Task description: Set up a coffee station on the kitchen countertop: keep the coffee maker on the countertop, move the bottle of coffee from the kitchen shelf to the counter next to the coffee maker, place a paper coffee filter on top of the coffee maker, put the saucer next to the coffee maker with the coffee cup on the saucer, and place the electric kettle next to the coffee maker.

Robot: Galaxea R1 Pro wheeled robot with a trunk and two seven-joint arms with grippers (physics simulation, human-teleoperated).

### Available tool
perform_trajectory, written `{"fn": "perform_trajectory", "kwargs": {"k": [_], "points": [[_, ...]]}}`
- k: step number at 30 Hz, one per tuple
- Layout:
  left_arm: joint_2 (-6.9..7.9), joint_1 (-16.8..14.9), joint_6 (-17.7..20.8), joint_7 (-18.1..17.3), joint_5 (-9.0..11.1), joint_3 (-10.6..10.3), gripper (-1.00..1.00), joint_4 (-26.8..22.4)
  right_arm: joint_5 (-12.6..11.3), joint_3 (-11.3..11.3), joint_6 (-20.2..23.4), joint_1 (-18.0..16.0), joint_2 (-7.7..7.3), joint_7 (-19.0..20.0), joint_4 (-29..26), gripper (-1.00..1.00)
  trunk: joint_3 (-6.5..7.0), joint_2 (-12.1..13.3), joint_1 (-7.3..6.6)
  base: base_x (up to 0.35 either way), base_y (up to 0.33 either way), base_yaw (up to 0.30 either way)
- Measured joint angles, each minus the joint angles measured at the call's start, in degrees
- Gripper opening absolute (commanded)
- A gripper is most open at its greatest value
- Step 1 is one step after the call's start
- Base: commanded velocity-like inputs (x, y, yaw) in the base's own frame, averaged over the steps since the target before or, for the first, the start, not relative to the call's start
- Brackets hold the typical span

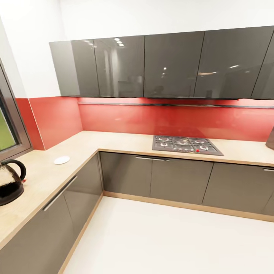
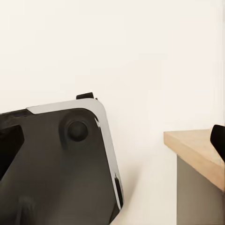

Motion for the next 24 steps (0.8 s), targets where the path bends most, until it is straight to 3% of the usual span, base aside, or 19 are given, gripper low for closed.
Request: {"fn": "perform_trajectory", "kwargs": {"k": [10, 24], "points": [[-0.03, 0.0, 0.0, 0.0, 0.0, 0.0, 1.0, 0.0, 0.0, 0.1, 0.0, 0.0, 0.01, 0.1, 0.0, 1.0, 0.0, 0.0, 0.0, 0.303, -0.156, 0.0], [0.0, 0.0, -0.1, 0.0, 0.0, 0.0, 1.0, 0.0, -0.1, -0.4, 0.1, 0.0, -0.15, 0.2, 0.0, 1.0, 0.0, 0.0, 0.0, 0.336, -0.01, 0.0]]}}
